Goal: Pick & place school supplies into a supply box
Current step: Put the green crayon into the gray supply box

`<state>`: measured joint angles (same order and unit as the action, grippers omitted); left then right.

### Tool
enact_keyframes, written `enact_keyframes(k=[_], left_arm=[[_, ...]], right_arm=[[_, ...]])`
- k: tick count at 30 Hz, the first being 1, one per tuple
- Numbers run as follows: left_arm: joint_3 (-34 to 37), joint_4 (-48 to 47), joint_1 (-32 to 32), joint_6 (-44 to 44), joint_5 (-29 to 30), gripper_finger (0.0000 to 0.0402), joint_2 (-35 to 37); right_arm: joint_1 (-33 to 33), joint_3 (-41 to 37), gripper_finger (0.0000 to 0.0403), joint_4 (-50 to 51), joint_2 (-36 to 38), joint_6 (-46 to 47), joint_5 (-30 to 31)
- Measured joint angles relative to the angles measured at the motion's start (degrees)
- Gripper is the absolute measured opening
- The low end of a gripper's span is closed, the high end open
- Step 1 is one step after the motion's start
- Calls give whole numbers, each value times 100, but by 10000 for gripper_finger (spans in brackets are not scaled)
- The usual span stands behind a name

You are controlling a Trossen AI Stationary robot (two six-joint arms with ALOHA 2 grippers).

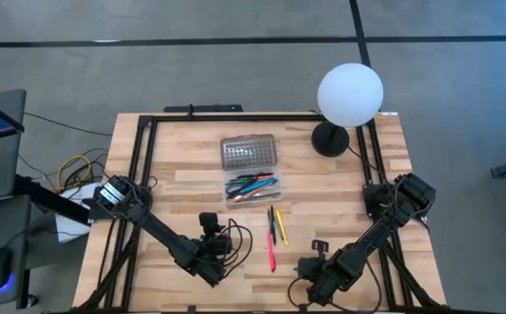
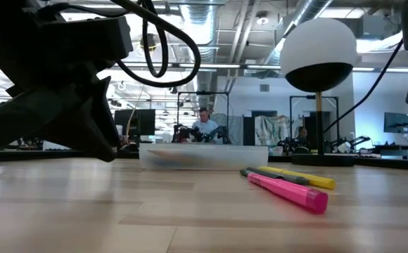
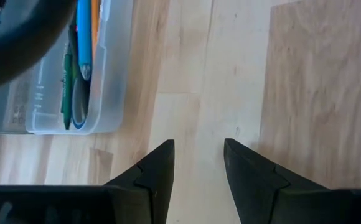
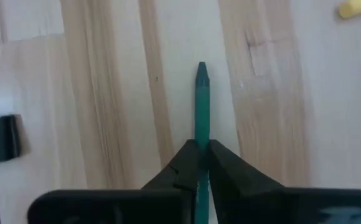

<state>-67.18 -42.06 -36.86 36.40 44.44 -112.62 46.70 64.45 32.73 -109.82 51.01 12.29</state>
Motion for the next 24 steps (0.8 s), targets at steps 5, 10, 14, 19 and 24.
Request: enact_keyframes(k=[5, 10, 14, 19, 24], left_arm=[[0, -2, -3, 47, -157, 135, 0], [0, -59, -73, 425, -509, 135, 0], [0, -275, -262, 899, -447, 135, 0], [0, -534, -545, 1428, -317, 135, 0], [0, -713, -811, 1960, -321, 135, 0]], right_arm=[[7, -6, 5, -80, -6, -838, 278], [-70, -1, 4, -276, -40, -1831, 798], [-261, 168, 3, -262, -63, -2515, 1420], [-539, 466, 2, -159, -52, -3504, 1708], [-1202, 792, 1, 13, -48, -4235, 2210]])
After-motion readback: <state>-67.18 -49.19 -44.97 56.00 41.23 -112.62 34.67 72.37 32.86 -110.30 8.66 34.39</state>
